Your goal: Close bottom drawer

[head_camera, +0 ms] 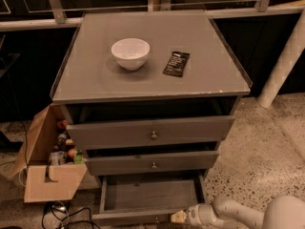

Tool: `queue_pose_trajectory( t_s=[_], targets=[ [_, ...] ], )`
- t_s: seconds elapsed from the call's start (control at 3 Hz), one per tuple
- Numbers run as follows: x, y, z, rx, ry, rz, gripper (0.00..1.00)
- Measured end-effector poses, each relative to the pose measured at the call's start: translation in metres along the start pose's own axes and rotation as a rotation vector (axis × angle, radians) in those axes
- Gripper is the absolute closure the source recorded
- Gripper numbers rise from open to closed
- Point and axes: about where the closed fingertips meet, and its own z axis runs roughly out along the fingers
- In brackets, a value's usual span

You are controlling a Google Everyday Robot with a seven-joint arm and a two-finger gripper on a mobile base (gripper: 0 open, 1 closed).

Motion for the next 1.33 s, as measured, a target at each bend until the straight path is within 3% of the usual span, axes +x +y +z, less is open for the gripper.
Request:
queue_pose_trajectory(
  t_s=[1.0, 1.33],
  targets=[
    [-0.007, 0.002, 0.008, -0.015, -0.03, 0.003, 1.0],
    [-0.024, 0.011, 0.011, -0.021, -0.07, -0.011, 1.0]
  ],
)
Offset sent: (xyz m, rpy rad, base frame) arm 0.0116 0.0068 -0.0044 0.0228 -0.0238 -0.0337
